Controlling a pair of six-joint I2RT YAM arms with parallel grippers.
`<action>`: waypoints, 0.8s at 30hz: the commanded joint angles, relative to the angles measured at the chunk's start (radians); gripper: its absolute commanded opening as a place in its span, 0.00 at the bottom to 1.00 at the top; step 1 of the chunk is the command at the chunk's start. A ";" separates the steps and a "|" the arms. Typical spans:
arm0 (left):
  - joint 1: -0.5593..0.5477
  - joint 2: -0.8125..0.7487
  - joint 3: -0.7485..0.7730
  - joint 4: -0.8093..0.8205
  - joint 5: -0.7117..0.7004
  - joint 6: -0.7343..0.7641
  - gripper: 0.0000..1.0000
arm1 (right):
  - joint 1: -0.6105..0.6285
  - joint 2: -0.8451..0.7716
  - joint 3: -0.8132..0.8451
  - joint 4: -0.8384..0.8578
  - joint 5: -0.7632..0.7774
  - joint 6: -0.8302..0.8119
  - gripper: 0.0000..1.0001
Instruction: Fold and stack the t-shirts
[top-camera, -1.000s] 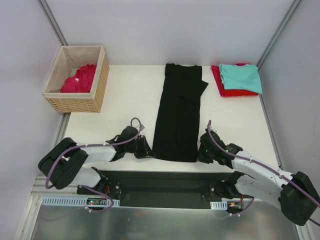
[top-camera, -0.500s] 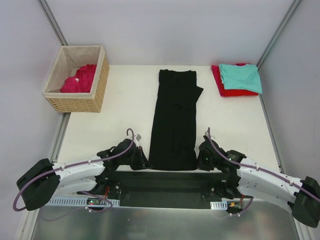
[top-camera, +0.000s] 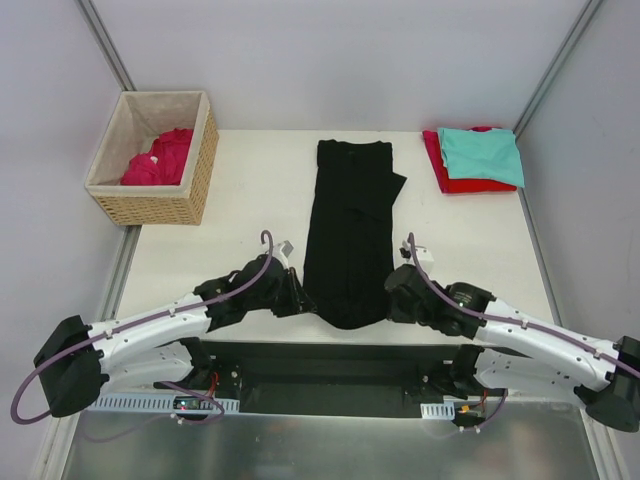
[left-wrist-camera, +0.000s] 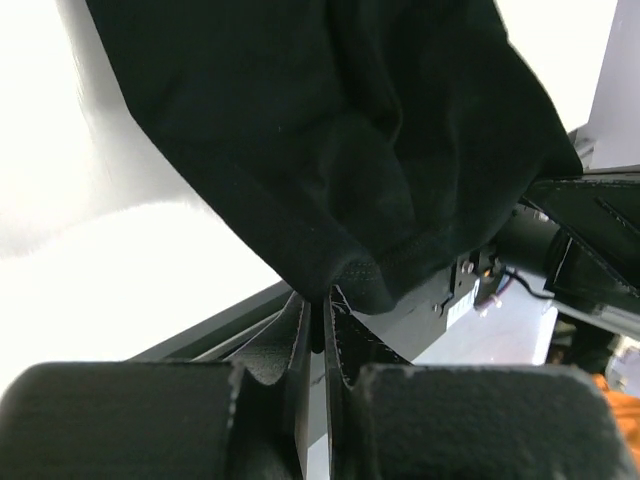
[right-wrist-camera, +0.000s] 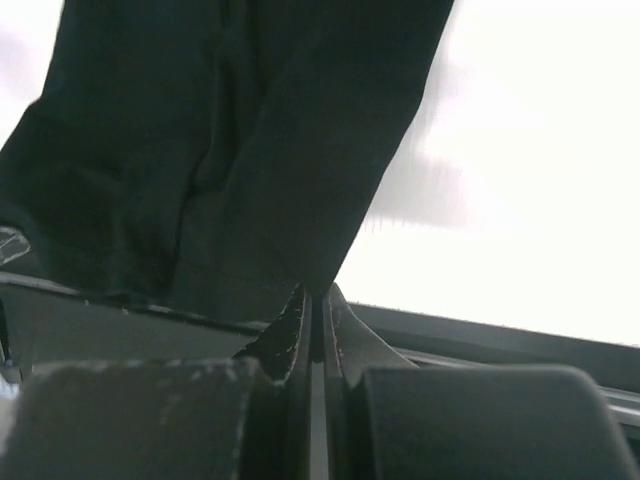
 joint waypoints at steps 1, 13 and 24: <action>-0.006 -0.002 0.096 -0.118 -0.098 0.058 0.00 | 0.004 0.047 0.102 -0.075 0.131 -0.050 0.01; 0.226 0.148 0.316 -0.150 -0.085 0.249 0.00 | -0.240 0.198 0.234 0.051 0.130 -0.293 0.01; 0.302 0.429 0.491 -0.012 0.026 0.318 0.00 | -0.462 0.422 0.388 0.177 -0.027 -0.376 0.01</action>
